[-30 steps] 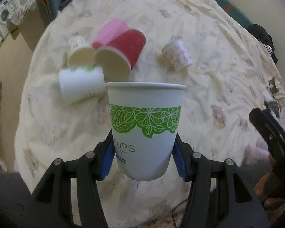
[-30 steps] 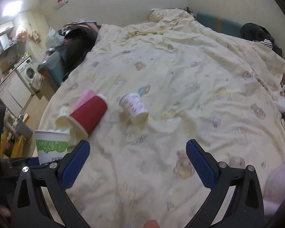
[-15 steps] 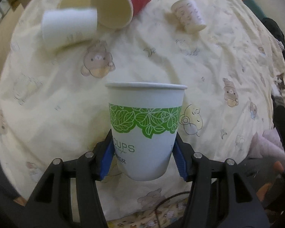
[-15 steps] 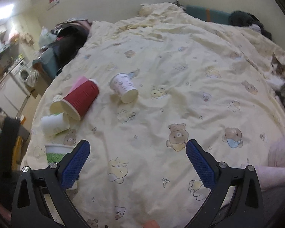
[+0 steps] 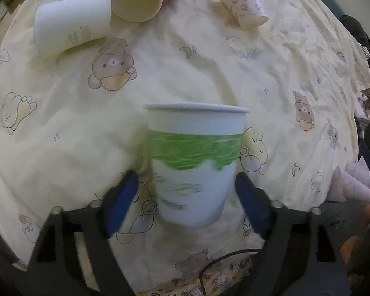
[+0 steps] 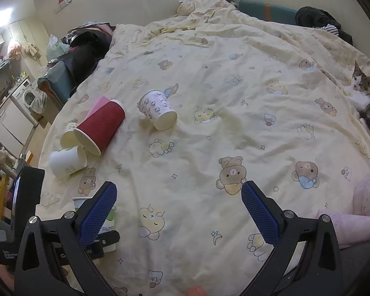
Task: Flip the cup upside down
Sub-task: 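Lift the green-band cup with the left tool and carry it toward the right tool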
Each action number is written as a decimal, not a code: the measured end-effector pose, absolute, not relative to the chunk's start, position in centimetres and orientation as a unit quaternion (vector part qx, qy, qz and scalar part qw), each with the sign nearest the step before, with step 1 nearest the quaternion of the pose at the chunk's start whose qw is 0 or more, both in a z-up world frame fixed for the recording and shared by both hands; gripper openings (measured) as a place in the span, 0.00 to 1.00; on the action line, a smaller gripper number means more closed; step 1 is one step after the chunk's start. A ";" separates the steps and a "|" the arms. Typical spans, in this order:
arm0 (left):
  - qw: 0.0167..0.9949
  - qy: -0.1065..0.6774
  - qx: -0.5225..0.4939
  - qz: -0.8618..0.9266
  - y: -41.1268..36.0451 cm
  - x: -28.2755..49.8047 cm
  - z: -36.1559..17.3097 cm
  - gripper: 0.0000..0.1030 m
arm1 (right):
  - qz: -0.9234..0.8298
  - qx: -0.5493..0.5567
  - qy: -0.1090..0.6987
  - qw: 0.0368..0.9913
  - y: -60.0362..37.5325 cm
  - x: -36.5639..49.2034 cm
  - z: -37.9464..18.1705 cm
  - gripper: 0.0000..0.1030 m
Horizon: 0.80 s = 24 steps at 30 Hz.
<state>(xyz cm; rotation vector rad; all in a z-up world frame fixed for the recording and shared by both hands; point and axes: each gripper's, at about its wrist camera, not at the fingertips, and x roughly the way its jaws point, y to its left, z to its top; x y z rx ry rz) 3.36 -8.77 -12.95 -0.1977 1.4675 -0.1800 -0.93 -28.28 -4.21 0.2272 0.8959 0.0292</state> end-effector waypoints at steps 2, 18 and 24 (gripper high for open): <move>0.737 0.665 -0.085 -0.085 -8.9 3.2 -12.7 0.82 | 0.012 0.108 0.430 0.896 -28.2 -1.0 -4.1 1.00; 0.748 0.651 -0.077 -0.105 -9.1 2.9 -10.9 0.82 | 0.009 0.114 0.429 0.896 -28.3 -1.1 -4.0 1.00; 0.789 0.602 -0.048 -0.114 -7.0 1.5 -6.5 0.82 | 0.011 0.116 0.430 0.895 -28.4 -1.0 -3.9 1.00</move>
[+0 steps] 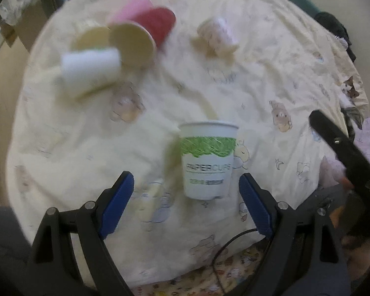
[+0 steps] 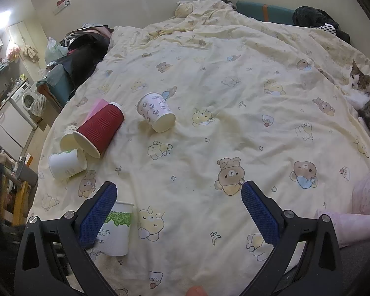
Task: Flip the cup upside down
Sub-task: 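Lift the green-band cup with the left tool and carry it toward the right tool, then close the right tool on the green-band cup held by the left tool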
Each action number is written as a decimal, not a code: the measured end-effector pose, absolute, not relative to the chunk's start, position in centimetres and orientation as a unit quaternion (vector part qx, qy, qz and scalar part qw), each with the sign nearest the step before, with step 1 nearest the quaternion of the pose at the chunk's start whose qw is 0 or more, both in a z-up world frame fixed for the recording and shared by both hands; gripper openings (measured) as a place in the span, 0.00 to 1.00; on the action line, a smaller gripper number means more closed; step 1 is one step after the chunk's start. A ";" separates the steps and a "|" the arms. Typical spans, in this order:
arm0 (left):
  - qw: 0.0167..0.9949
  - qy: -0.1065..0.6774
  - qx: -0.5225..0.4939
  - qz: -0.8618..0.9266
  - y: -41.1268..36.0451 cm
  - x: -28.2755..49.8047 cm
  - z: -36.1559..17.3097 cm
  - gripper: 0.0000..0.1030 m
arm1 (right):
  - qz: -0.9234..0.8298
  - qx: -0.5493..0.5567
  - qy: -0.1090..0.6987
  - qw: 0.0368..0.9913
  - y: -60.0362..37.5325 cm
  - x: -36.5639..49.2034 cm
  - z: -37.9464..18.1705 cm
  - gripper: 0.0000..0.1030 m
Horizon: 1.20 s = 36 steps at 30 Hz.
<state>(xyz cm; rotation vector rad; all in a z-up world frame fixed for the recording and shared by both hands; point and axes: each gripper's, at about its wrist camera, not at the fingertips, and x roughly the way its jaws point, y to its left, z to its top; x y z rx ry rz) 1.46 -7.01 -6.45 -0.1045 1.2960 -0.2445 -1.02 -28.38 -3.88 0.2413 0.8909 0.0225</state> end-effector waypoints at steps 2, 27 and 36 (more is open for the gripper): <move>0.798 0.591 -0.056 -0.103 -5.4 1.4 -5.4 0.82 | 0.012 0.118 0.430 0.895 -28.4 -1.0 -3.9 1.00; 0.844 0.531 -0.077 -0.005 2.8 1.9 -4.8 0.84 | 0.126 0.144 0.576 0.795 -20.9 -0.3 -11.5 0.93; 0.833 0.545 -0.100 -0.005 3.3 2.0 -5.4 0.84 | 0.136 0.131 0.581 0.792 -20.1 -0.2 -12.5 0.92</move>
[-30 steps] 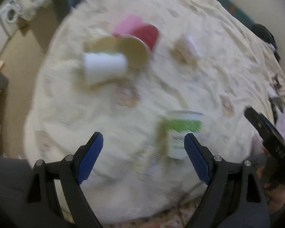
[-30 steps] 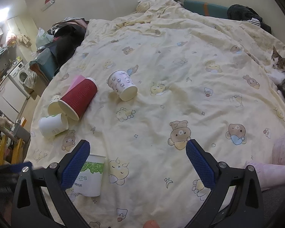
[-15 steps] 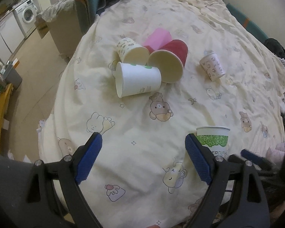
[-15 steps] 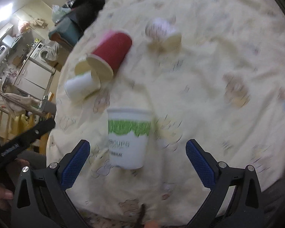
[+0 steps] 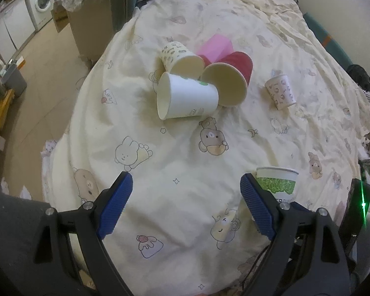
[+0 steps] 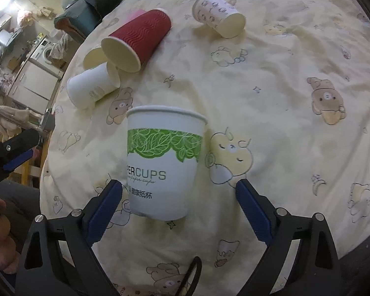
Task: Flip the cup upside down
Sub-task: 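Close the right tool on the green-band cup held by the left tool, then rotate the green-band cup with the right tool until its rim faces down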
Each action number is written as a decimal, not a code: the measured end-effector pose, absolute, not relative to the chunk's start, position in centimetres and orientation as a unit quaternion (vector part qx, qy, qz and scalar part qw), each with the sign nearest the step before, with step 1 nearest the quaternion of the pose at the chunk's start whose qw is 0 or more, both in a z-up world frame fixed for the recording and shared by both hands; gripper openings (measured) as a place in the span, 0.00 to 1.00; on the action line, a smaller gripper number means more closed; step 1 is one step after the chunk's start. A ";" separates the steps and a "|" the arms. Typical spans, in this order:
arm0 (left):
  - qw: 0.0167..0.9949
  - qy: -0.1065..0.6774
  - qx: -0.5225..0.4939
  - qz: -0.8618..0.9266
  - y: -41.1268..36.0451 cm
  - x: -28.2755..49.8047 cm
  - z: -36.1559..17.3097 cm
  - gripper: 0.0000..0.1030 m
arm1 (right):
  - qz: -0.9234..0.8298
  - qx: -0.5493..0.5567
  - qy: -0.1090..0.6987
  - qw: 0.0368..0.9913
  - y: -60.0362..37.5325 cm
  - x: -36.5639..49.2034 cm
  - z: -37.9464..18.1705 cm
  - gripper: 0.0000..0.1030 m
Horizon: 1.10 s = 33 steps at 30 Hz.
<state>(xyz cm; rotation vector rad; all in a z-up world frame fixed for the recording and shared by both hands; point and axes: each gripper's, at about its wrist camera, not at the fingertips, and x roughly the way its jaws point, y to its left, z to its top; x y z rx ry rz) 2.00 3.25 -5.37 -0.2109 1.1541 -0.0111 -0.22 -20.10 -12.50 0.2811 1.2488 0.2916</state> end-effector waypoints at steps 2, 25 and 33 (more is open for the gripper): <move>0.835 0.542 -0.093 -0.007 3.0 2.0 -5.3 0.84 | 0.142 0.117 0.580 0.794 -19.4 -0.2 -12.7 0.89; 0.826 0.554 -0.107 0.000 3.2 1.8 -6.0 0.84 | 0.153 0.106 0.575 0.797 -17.4 -0.3 -13.4 0.71; 0.825 0.553 -0.113 -0.012 2.9 1.7 -6.0 0.84 | 0.165 0.120 0.548 0.811 -18.4 -0.4 -12.0 0.58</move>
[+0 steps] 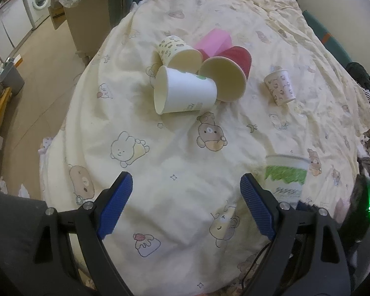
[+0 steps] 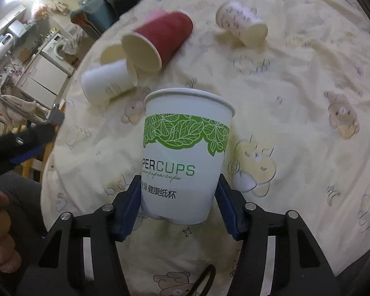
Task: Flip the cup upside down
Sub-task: 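Rotate the green-band cup with the right tool until its rim faces down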
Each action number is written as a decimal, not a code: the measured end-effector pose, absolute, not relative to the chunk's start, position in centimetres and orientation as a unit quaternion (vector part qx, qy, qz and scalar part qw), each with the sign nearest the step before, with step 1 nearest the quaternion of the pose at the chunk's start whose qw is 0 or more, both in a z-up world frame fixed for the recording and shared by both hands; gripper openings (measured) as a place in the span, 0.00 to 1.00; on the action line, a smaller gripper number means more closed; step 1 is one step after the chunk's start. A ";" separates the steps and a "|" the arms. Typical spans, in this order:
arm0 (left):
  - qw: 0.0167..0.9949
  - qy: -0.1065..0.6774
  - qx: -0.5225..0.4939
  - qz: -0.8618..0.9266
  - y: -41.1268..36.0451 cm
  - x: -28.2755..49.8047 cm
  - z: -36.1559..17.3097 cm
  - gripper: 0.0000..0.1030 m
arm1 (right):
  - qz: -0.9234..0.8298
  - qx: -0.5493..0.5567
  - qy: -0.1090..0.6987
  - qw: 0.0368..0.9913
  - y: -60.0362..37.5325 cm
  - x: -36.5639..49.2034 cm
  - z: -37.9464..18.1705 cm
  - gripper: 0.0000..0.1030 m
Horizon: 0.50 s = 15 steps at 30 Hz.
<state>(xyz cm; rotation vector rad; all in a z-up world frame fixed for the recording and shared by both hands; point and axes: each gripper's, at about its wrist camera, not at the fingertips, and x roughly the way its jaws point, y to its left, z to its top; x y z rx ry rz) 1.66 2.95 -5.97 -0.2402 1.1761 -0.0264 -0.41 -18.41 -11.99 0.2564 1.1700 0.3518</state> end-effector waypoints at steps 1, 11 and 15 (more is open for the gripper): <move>0.826 0.551 -0.120 -0.020 2.9 1.6 -5.8 0.84 | 0.165 0.122 0.541 0.816 -18.6 -0.4 -11.5 0.58; 0.842 0.511 -0.136 -0.107 1.0 1.4 -3.3 0.84 | 0.228 0.113 0.508 0.823 -21.3 1.0 -5.5 0.58; 0.841 0.497 -0.137 -0.165 -0.9 1.9 -2.1 0.84 | 0.249 0.099 0.512 0.816 -21.4 0.6 -5.0 0.58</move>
